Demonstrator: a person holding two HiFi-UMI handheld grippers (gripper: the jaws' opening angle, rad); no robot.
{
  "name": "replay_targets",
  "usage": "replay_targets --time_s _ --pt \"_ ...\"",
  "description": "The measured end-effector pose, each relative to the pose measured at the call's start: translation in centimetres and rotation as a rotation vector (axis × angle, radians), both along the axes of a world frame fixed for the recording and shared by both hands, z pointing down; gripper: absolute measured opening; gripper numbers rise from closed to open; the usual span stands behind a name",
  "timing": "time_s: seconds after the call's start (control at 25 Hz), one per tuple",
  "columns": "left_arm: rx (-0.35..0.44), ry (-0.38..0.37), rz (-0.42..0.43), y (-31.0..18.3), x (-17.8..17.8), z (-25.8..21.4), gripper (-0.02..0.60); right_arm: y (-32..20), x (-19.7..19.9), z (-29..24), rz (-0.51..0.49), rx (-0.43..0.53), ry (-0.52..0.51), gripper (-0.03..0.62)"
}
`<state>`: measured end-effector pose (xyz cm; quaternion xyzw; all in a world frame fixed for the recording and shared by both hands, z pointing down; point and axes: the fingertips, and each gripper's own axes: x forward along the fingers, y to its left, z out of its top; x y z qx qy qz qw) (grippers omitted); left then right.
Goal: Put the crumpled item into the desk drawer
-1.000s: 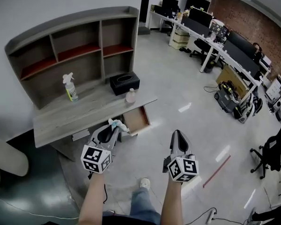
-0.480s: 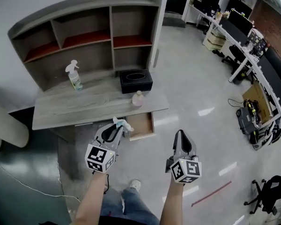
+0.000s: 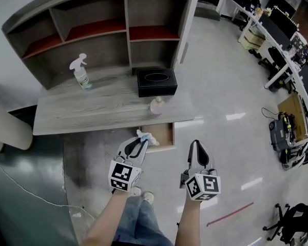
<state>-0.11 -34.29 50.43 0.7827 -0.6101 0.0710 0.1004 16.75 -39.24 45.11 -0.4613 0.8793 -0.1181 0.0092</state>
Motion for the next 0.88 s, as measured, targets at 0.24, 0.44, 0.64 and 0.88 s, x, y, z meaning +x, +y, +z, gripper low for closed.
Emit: replay_targets --time_s 0.24,0.44,0.64,0.88 --pt "-0.119 0.033 -0.034 -4.7 2.2 8.1 0.069 -1.6 -0.6 5.7 -0.035 -0.066 0.017 0.011" --pt "-0.25 0.068 -0.083 -7.9 2.3 18.0 0.069 -2.9 -0.4 12.9 -0.029 -0.127 0.026 0.011" --pt "-0.361 0.08 -0.117 -10.1 1.7 25.4 0.071 -3.1 0.2 18.8 -0.019 -0.188 0.034 0.011" --pt "-0.461 0.108 -0.077 -10.4 2.0 28.8 0.153 -2.5 -0.1 20.9 -0.022 -0.222 0.032 0.011"
